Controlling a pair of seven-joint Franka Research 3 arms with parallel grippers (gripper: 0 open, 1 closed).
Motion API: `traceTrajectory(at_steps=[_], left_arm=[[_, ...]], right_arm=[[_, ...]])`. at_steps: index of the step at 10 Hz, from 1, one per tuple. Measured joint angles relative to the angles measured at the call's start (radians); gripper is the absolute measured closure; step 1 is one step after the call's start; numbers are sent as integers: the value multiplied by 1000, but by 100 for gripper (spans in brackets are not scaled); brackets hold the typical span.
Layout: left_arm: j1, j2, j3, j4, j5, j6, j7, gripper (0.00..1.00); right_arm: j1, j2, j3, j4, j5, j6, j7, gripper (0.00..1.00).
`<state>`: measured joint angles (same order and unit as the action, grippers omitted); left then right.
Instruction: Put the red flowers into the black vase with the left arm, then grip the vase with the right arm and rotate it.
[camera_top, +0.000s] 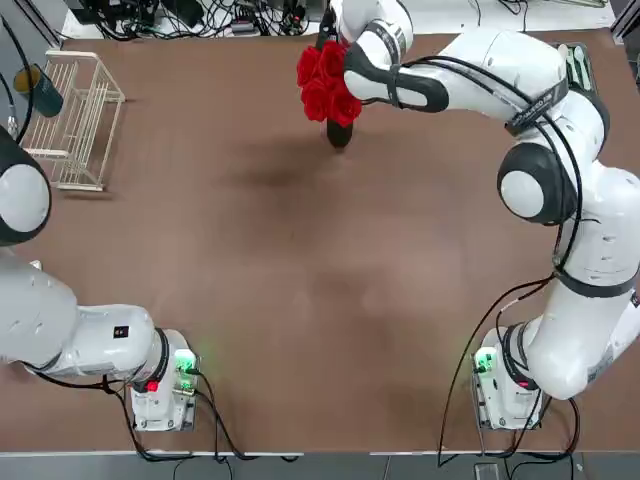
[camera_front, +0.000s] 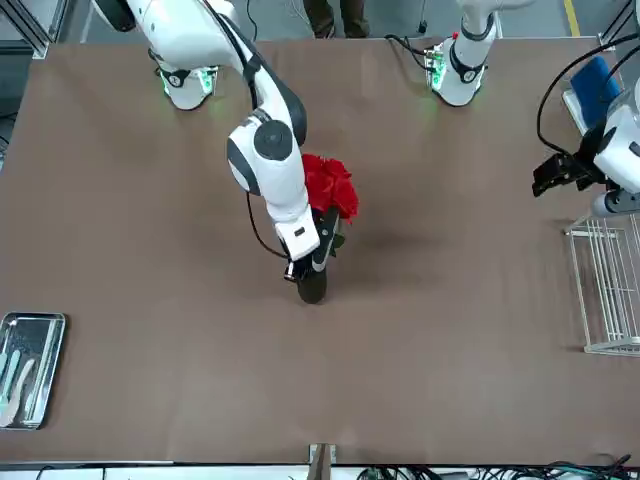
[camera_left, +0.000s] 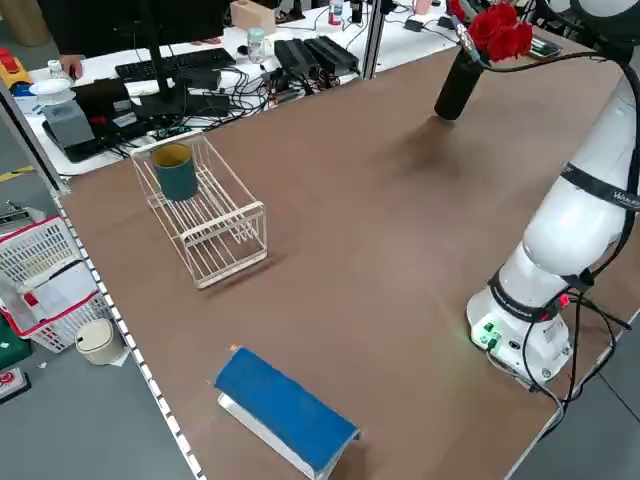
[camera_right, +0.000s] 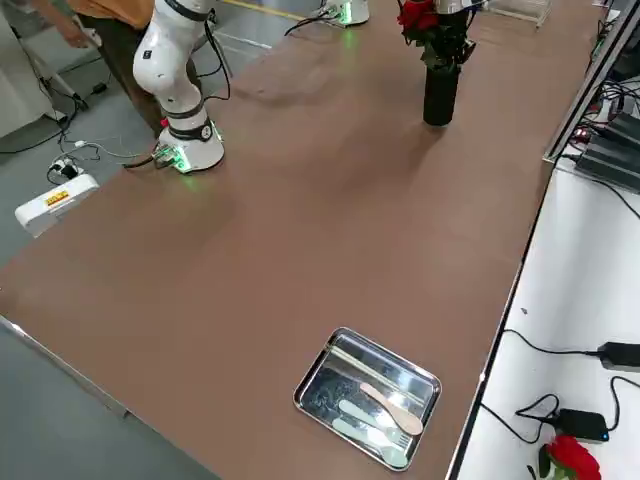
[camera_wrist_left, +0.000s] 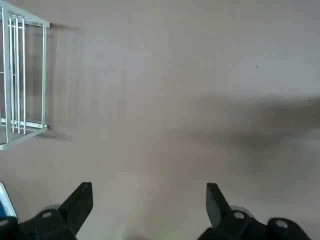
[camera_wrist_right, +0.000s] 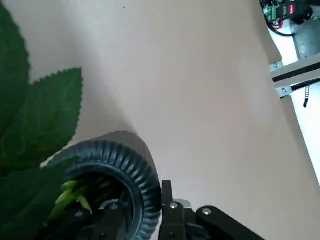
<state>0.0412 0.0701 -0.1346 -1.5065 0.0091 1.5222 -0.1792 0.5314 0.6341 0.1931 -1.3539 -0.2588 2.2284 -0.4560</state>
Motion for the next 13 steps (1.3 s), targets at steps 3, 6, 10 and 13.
traceTrajectory(at_steps=[3,6,10,13], left_arm=[[3,7,2,0,0,0,-1,0],[4,10,4,0,0,0,-1,0],[5,10,5,0,0,0,-1,0],[5,10,5,0,0,0,-1,0]], right_arm=[[1,9,0,-6,-1,1,-34,72],[1,27,0,-7,-5,14,-44,70],[1,27,-2,-7,-5,14,-44,57],[-6,27,-5,-6,-5,15,-44,47]])
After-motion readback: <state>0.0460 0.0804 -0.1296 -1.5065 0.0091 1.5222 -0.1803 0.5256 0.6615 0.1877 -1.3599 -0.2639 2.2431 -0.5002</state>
